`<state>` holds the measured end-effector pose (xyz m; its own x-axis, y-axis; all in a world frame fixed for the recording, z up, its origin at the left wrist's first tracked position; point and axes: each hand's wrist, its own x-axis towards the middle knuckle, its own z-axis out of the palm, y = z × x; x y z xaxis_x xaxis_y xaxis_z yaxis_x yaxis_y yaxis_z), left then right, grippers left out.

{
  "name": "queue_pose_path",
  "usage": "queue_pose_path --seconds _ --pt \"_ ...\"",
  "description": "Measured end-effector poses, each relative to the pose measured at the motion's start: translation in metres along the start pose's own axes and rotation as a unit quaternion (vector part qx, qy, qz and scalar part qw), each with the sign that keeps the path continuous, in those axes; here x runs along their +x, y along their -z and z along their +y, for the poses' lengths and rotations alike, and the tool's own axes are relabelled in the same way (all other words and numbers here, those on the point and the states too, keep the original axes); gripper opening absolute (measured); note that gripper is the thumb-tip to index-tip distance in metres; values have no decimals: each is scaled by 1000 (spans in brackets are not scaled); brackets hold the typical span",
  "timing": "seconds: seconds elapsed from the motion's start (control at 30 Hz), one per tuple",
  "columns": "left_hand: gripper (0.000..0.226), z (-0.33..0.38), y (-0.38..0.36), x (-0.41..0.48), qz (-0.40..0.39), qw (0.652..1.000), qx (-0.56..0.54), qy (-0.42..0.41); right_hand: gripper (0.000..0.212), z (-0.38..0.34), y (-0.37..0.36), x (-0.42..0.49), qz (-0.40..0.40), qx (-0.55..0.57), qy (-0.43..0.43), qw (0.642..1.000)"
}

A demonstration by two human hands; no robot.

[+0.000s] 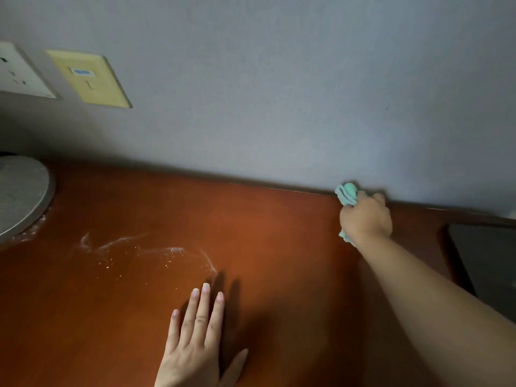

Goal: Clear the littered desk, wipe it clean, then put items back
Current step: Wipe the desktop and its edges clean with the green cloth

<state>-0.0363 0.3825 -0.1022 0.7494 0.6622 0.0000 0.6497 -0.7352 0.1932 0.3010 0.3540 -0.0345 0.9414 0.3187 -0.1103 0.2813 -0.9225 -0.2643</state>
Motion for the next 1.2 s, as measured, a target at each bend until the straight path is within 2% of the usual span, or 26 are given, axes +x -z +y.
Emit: queue_pose_path --seconds 0.07,0.17,0.23,0.3,0.37,0.43,0.5,0.57,0.6,0.67,0.83,0.93,0.97,1.0,1.07,1.13,1.2 --pt "90 0 -3 1 13 1000 2 -1 28 -24 -12 0 -16 22 39 999" --pt "89 0 -5 2 17 1000 4 1 30 -57 -28 -19 -36 38 154 987" --pt "90 0 -3 2 14 1000 -2 -2 33 -70 -33 -40 -65 28 244 967" --pt "90 -1 -1 -1 13 1000 -6 1 27 -73 -36 -57 -130 29 314 940" --pt "87 0 0 -1 6 1000 -12 3 23 -66 -29 -57 -187 120 283 933" --pt "86 1 2 -3 7 1000 -20 7 28 -52 -17 -39 -119 207 197 951" --pt "86 3 3 -2 10 1000 -17 8 32 -29 -8 -13 -9 172 111 979" --pt "85 4 4 -3 -2 1000 -13 6 30 -16 -5 -2 27 71 15 997" --pt "84 3 5 -3 -2 1000 -14 8 30 -18 -11 -1 26 36 0 999" --pt "83 3 6 -2 -3 1000 -11 8 29 -37 -29 -5 21 12 33 999" --pt "82 2 5 -1 -13 1000 -8 12 30 -102 -49 -35 -25 66 162 984" --pt "81 3 7 0 -26 999 -19 18 19 -103 -47 -65 -124 74 295 945" --pt "81 3 7 0 -25 999 -18 17 18 -96 -43 -69 -151 106 312 932" --pt "81 2 7 -1 -22 999 -19 15 20 -86 -37 -67 -152 155 302 928" --pt "80 2 8 0 -17 1000 -20 14 26 -62 -22 -50 -69 219 230 946" --pt "80 2 7 0 -12 1000 -13 11 31 -34 -13 -30 20 156 137 978" --pt "80 2 4 -1 -7 1000 -8 9 37 -23 -13 -18 47 44 43 997"
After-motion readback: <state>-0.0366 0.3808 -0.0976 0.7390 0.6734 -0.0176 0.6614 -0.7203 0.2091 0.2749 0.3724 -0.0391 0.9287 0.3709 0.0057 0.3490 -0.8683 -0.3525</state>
